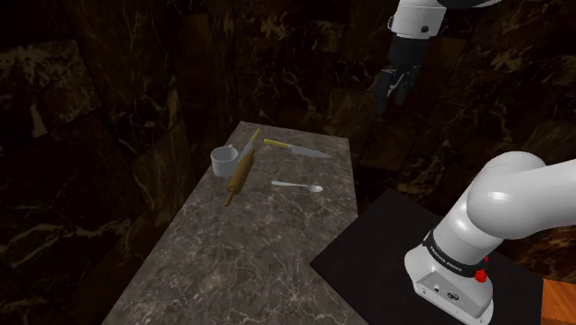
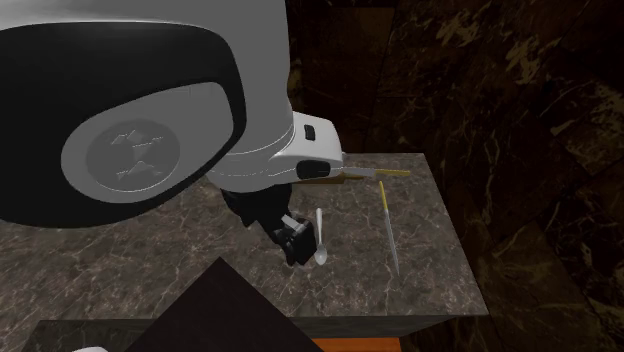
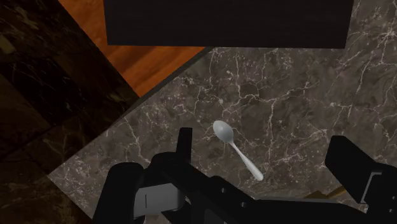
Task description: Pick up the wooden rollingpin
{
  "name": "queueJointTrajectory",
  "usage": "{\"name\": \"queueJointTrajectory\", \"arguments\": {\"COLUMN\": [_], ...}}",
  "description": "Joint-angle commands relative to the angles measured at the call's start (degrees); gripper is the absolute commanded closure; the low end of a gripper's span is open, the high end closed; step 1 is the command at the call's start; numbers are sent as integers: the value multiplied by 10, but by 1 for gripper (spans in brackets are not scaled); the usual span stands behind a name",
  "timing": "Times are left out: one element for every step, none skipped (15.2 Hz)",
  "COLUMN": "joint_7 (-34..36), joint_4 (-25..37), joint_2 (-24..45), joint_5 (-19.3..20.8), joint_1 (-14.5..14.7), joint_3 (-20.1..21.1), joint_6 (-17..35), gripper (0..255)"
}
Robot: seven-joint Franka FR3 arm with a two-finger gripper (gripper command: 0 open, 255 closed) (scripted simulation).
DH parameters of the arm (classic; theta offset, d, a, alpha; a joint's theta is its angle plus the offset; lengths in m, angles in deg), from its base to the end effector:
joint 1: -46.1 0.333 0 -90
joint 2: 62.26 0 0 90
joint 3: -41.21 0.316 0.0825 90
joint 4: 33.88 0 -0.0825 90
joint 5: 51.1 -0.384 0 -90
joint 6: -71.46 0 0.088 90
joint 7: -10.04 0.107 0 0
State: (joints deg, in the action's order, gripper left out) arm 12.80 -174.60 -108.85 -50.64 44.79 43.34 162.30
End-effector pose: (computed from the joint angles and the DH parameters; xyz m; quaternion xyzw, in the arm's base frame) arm 0.2979 0.0059 0.5527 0.9992 -0.0229 -0.0284 0.0182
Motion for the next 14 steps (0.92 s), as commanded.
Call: {"name": "queueJointTrajectory", "arguments": {"joint_7": [0, 17, 35, 52, 69, 85, 102, 119, 135, 152, 168, 185, 202, 219], "joint_4": [0, -7, -13, -18, -22, -25, -27, -28, -28, -27, -26, -23, -20, -15], "joint_2": [0, 10, 20, 32, 45, 59, 73, 89, 106, 123, 141, 160, 180, 200], "joint_5": [0, -8, -16, -23, -30, -37, -43, -49, -54, -59, -62, -65, -68, -69], "joint_1": [0, 0, 1, 1, 1, 1, 1, 0, 0, -1, -2, -3, -5, -6], "joint_3": [0, 10, 20, 29, 39, 49, 59, 68, 78, 87, 97, 106, 115, 124], "joint_6": [0, 17, 35, 52, 70, 88, 106, 124, 142, 160, 178, 196, 214, 231], "gripper": [0, 0, 0, 0, 0, 0, 0, 0, 0, 0, 0, 0, 0, 0]}}
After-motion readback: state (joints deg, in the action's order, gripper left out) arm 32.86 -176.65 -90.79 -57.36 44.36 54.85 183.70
